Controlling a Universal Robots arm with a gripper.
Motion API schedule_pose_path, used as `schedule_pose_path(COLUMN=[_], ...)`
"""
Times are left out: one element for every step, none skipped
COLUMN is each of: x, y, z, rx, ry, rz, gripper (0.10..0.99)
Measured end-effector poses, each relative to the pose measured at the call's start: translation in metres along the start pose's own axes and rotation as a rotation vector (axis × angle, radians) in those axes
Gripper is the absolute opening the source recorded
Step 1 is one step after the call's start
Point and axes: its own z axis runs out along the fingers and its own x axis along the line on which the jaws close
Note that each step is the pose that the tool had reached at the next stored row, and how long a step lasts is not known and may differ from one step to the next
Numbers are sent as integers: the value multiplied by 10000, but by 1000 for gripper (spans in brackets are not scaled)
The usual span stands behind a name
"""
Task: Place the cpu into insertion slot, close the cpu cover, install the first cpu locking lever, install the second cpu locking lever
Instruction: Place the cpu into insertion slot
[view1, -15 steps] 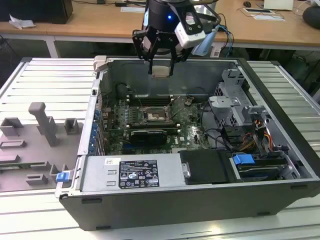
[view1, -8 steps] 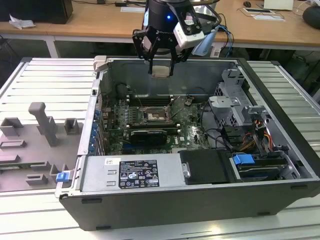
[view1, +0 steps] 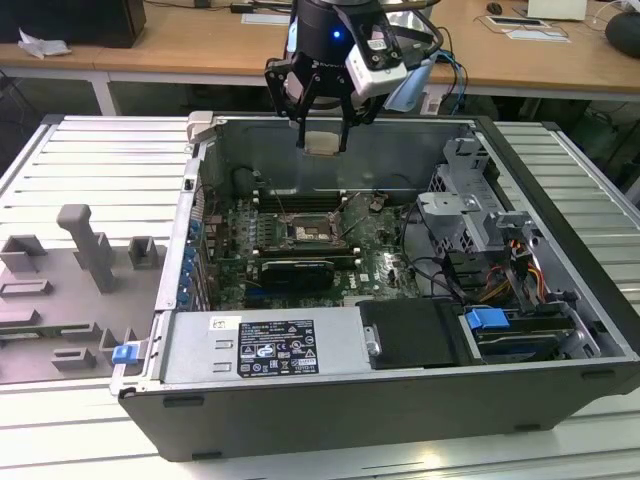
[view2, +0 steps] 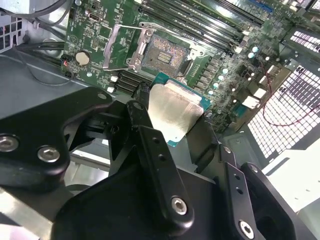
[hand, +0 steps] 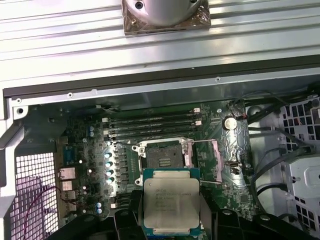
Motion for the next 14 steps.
schedule_pose_path(x=[0,0,0,0,0,0,0,0,0,0,0,0,0,0], y=[0,0,0,0,0,0,0,0,0,0,0,0,0,0], z=[0,0,0,0,0,1,1,1,1,1,1,1,2,2], rx=[1,0,-1,-1,-2,-3,-3,-3,-3,-4,-5,-5,-5,-6], ry=[-2,-4,-6,-9,-12,-15,-17,-19,-21,-23,-24,-28,-31,-33], rz=[21,42,72,97,135,170,191,219,236,261,277,316,353,375], gripper=[541,541,541,541,541,541,541,541,541,541,541,541,541,541])
